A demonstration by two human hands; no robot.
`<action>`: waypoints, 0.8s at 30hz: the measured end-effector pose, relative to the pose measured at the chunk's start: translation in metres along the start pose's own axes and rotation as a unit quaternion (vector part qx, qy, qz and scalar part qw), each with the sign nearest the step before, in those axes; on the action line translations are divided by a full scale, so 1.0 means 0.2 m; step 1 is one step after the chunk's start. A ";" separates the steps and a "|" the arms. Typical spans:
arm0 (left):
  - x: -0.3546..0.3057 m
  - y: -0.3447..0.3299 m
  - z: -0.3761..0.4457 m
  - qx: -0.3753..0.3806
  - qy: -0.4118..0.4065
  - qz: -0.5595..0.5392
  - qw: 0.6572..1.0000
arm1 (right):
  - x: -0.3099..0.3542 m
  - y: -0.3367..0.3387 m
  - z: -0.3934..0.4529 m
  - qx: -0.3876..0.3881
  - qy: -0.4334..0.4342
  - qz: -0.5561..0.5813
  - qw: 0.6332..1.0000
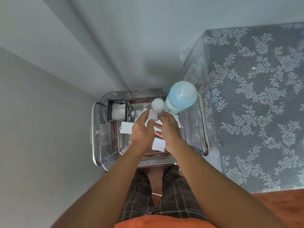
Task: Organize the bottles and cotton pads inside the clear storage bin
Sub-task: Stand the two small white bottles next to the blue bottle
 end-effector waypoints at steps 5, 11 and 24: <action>0.14 0.14 -0.11 -0.096 -0.029 0.132 0.986 | -0.17 0.01 0.00 0.017 -0.069 -0.060 0.996; 0.32 0.12 -0.13 -0.052 0.051 0.154 0.985 | -0.30 -0.08 -0.01 0.032 -0.112 -0.118 0.986; 0.24 0.08 -0.06 -0.043 0.086 -0.233 0.968 | -0.09 -0.10 -0.04 0.009 0.016 -0.001 1.000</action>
Point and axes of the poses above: each hand's wrist, its own z-axis towards the middle knuckle, its own y-axis out of the back of the hand, x = y × z, the point moved 8 cm from there along z, towards the middle knuckle, and after that the axes turned 6 degrees about x, right-handed, at the moved point
